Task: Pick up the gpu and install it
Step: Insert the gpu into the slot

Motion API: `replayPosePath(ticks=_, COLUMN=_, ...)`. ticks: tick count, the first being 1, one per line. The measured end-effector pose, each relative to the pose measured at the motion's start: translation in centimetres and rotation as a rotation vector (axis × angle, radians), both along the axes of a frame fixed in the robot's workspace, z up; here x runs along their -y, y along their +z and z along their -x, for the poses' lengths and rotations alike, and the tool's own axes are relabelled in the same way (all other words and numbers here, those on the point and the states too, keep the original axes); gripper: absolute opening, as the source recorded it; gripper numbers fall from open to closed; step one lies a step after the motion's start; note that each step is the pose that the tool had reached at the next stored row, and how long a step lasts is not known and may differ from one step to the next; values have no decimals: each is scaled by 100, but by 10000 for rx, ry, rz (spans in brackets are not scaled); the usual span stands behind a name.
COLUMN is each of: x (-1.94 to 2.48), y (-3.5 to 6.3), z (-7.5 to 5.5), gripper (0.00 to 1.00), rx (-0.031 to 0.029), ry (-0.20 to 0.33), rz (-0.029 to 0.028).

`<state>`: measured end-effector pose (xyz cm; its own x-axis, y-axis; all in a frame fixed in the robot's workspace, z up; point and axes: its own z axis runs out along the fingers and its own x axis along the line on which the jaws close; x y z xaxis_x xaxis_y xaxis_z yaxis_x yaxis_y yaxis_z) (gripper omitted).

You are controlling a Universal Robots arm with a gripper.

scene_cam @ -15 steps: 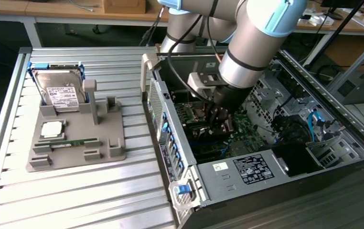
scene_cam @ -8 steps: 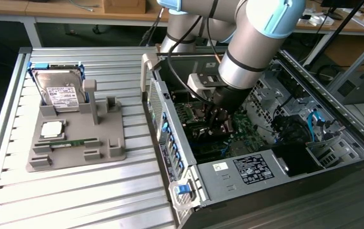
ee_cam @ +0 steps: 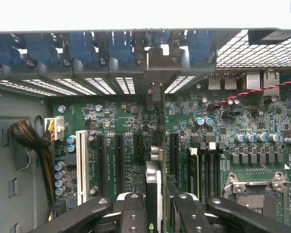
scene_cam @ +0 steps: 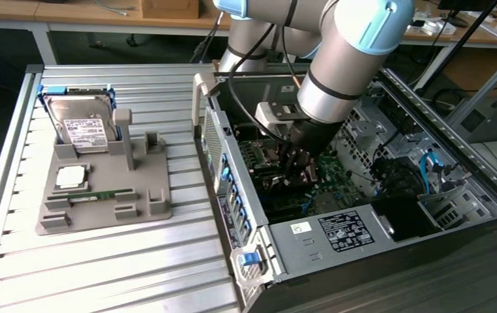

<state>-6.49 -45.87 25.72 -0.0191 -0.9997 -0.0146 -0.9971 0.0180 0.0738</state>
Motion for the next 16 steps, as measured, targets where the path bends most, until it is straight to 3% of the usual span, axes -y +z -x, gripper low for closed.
replayPosePath(ticks=16, x=0, y=-27, z=0, gripper=27, rx=0, ry=0, rz=0)
